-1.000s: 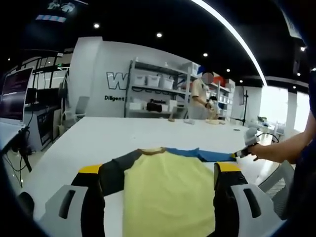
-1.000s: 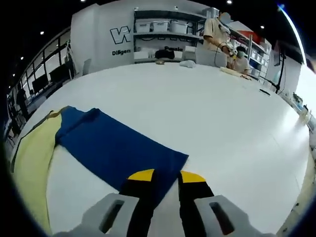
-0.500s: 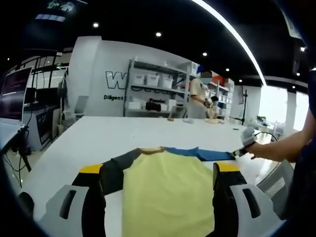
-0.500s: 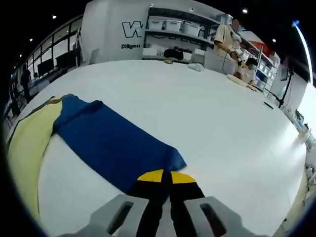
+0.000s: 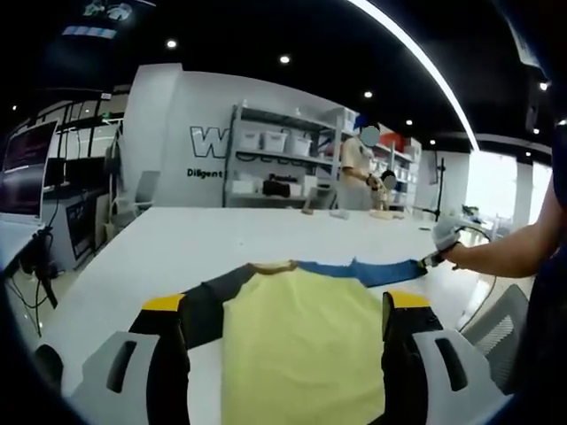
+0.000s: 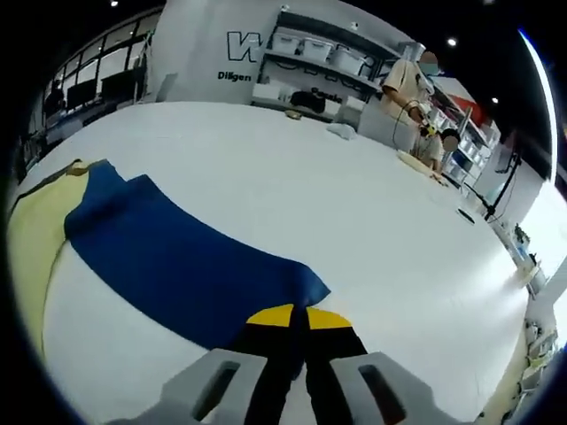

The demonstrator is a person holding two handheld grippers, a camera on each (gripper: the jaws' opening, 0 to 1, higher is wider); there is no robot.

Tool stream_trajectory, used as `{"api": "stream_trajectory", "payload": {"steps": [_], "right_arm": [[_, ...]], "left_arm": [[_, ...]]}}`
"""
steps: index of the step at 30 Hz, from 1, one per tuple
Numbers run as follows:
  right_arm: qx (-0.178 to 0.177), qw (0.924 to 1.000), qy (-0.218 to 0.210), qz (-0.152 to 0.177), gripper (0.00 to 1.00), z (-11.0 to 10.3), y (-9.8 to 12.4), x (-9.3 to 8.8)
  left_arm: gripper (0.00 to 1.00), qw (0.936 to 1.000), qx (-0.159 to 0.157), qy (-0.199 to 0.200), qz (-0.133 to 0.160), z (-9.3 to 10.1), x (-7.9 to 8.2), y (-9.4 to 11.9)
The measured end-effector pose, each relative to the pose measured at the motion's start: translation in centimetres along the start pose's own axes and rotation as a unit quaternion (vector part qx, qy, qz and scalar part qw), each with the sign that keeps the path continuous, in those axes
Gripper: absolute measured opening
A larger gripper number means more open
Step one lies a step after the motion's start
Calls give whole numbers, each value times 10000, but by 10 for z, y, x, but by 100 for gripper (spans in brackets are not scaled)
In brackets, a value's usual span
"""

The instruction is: Fold the garment on the visible template until the final outline fits inside the template.

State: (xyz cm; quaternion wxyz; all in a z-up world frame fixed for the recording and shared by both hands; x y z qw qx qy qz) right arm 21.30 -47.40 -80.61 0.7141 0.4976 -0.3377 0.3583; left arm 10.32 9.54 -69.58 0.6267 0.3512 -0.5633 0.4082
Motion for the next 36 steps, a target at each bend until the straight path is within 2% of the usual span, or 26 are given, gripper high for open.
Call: {"api": "stream_trajectory", "payload": {"steps": [8, 12, 17, 26, 30, 36], "right_arm": [[-153, 9998, 123, -43, 0, 19, -3, -1], [-136, 9994, 278, -121, 0, 20, -6, -5], [-107, 9996, 223, -169, 0, 18, -7, -7], [-122, 9998, 128, -95, 0, 19, -3, 0], [-133, 9998, 151, -34, 0, 16, 2, 8], [-117, 9998, 126, 143, 0, 9, 10, 30]], "left_arm": [[86, 10000, 29, -27, -51, -2, -3, 0], [86, 10000, 37, -36, -66, -3, -4, 0], [86, 9999, 50, -51, -83, -3, -4, 0], [86, 9999, 50, -65, -85, -3, -4, 0], [86, 10000, 28, -66, -64, -2, -4, 0], [86, 9999, 0, -91, -50, -1, -3, 0]]}}
Point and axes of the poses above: the point that each gripper's makers call its tool centre point, and the gripper's own axes: y roughly backward along the fingers, z roughly to its right, x roughly out of its top, the point moved 5 cm from there along y, roughly backward along the fingers, and after that the axes turned 12 degrees about z, right-handed, at the moved point
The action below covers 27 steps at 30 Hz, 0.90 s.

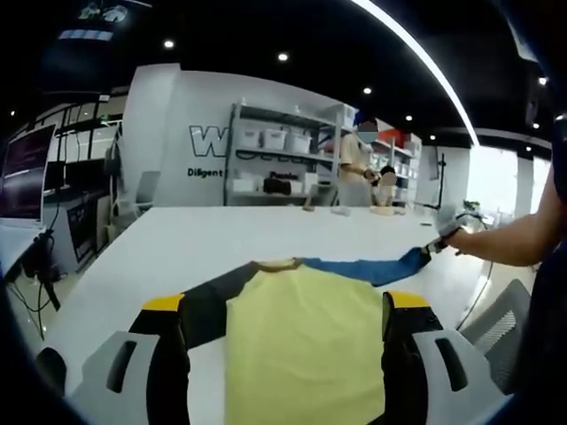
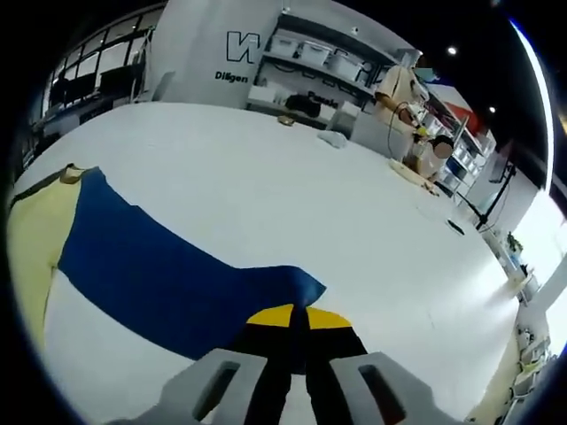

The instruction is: Fold the garment on the visible template until the final outline fits inside the template.

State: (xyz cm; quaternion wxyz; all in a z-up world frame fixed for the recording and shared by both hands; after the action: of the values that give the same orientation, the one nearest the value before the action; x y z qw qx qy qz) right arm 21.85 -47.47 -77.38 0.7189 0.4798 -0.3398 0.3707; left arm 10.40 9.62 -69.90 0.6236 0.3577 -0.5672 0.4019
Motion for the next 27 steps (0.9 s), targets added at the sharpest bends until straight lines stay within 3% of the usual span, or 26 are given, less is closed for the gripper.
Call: {"api": "stream_trajectory", "payload": {"steps": [5, 16, 27], "right_arm": [[82, 9998, 73, 174, 0, -11, 5, 21], [561, 9956, 371, 652, 0, -61, 11, 85], [1188, 9869, 507, 966, 0, -131, 11, 131]], "left_arm": [[86, 10000, -27, -9, 12, 1, 0, 0], [86, 9999, -33, 19, 109, 2, 5, 1], [85, 9998, -32, 29, 181, 3, 8, 2]]}}
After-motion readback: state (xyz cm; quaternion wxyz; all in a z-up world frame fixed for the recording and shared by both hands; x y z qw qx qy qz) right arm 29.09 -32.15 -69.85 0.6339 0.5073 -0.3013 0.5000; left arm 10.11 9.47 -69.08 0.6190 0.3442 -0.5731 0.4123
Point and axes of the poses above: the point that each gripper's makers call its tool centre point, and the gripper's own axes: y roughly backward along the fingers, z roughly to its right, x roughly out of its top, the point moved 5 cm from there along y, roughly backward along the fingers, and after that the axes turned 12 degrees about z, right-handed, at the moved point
